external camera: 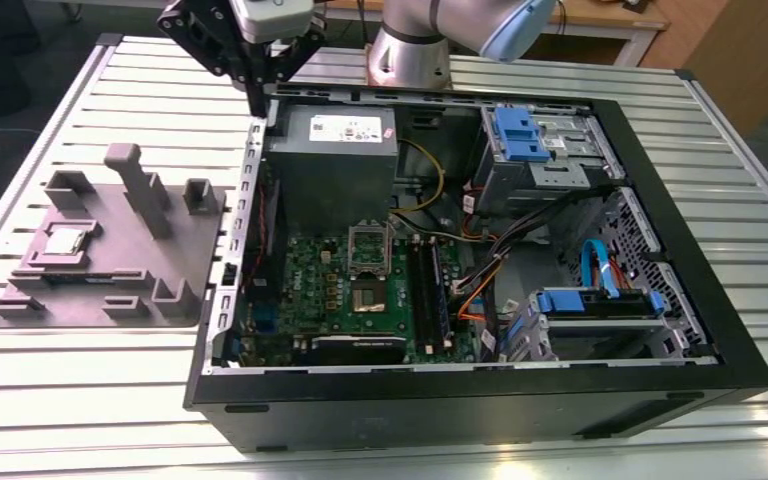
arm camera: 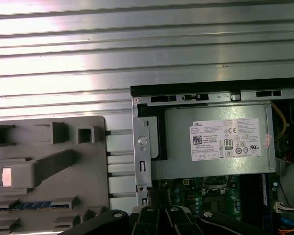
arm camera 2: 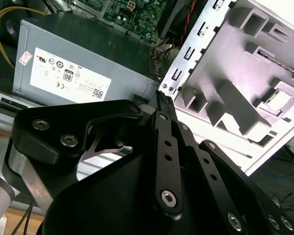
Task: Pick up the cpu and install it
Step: 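Reach for the cpu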
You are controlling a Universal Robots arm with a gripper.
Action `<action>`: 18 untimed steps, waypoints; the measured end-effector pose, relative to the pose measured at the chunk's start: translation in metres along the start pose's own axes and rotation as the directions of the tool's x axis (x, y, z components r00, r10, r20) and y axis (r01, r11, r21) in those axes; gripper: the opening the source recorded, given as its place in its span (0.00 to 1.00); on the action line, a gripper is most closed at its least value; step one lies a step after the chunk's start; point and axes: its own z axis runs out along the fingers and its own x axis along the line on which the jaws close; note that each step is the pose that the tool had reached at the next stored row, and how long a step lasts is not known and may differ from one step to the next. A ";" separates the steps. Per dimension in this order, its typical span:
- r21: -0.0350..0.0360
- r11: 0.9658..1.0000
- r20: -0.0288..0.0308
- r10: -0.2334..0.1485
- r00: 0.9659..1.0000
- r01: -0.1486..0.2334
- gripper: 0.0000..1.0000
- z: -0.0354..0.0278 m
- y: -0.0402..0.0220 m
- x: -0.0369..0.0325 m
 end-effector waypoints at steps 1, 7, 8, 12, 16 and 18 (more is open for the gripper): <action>0.000 1.000 0.000 0.000 1.000 0.000 0.10 0.0000 0.0000 0.0002; 0.000 1.000 0.000 0.000 1.000 0.000 0.10 0.0002 -0.0002 0.0019; 0.000 1.000 0.000 0.000 1.000 0.000 0.10 0.0002 -0.0002 0.0021; 0.000 1.000 0.000 0.000 1.000 0.000 0.10 0.0003 -0.0003 0.0034; 0.000 1.000 0.000 0.000 1.000 0.000 0.10 0.0004 -0.0004 0.0045; 0.000 1.000 0.000 0.000 1.000 0.000 0.10 0.0005 -0.0004 0.0049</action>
